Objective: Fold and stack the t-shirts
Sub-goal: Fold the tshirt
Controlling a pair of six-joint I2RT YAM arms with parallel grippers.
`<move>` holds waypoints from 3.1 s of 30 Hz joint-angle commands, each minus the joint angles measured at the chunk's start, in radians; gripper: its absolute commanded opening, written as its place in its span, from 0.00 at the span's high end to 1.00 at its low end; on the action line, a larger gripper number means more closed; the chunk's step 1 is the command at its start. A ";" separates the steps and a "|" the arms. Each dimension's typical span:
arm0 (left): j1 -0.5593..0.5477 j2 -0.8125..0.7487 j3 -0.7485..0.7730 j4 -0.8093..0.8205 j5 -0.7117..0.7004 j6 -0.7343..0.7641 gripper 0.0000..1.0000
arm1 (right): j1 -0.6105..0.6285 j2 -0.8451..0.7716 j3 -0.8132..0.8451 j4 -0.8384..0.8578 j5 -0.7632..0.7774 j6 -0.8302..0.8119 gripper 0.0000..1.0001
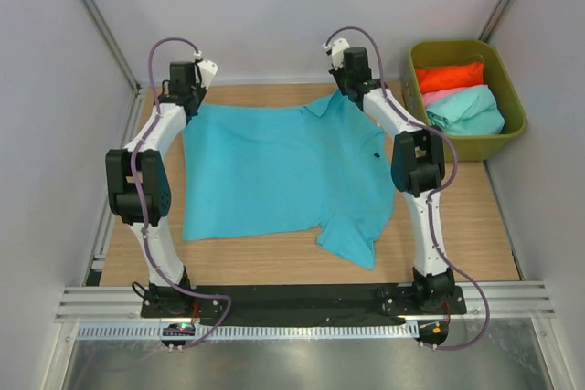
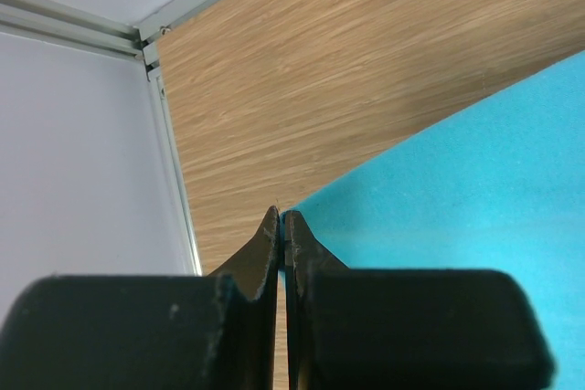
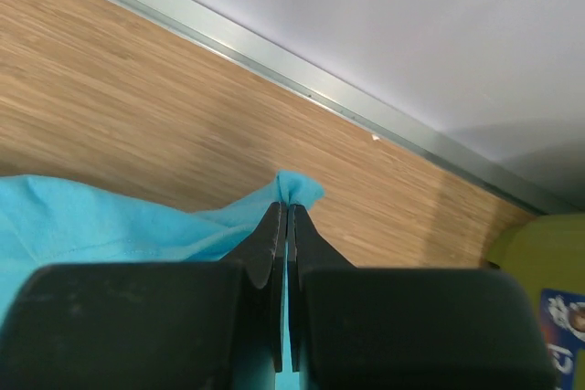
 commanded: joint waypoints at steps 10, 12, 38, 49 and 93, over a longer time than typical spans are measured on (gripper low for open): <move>0.009 -0.083 -0.027 0.010 0.038 -0.025 1.00 | -0.002 -0.316 -0.203 0.049 -0.029 -0.006 0.99; 0.009 -0.101 -0.043 0.006 0.038 -0.021 1.00 | 0.000 -0.353 -0.240 0.042 -0.035 -0.001 0.99; 0.004 -0.376 -0.356 -0.039 0.076 -0.077 1.00 | 0.009 -0.799 -0.781 -0.014 -0.090 0.031 0.99; 0.001 -0.414 -0.490 -0.056 0.075 -0.077 1.00 | 0.047 -0.776 -0.892 -0.016 -0.152 0.051 0.99; 0.170 -0.081 -0.148 -0.550 0.521 -0.420 0.52 | 0.073 -0.756 -0.789 -0.247 -0.167 0.006 0.59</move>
